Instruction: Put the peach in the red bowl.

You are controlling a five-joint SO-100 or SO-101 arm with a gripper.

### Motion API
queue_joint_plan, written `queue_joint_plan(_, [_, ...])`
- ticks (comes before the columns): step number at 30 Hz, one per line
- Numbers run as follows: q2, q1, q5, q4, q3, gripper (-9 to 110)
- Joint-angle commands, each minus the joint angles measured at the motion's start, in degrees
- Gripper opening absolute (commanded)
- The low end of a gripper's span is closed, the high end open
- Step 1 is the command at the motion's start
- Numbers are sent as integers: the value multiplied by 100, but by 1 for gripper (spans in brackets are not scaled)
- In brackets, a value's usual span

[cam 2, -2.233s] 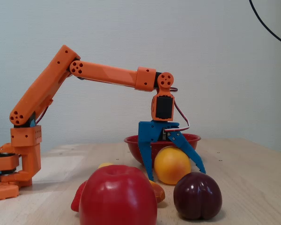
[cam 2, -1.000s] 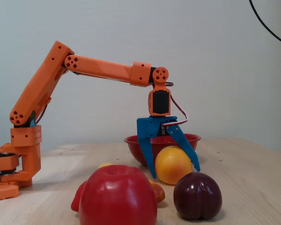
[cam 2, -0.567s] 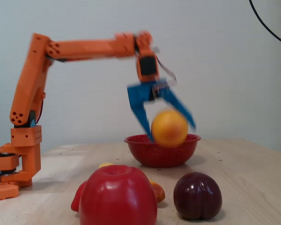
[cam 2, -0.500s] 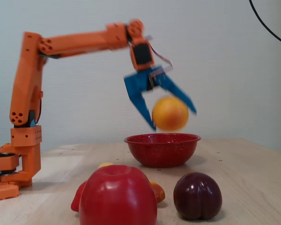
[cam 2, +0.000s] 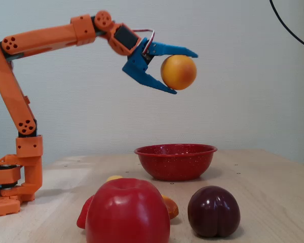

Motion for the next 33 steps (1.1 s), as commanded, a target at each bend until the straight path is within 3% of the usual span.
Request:
queue_joint_plan(1, [712,624,281,-729,79,0])
queue_joint_plan(8, [457,1644,879,-1591,940,0])
queue_joint_plan(14, [-352,1802,1178,-1828,1116,1])
queue_joint_plan(22, [-747,1459,1107,-1178,1134,15])
queue_joint_plan(28, [-932,1301,1037,-870,1222,38])
queue_joint_plan(33, [-1099,1230,976,-835,1187,46])
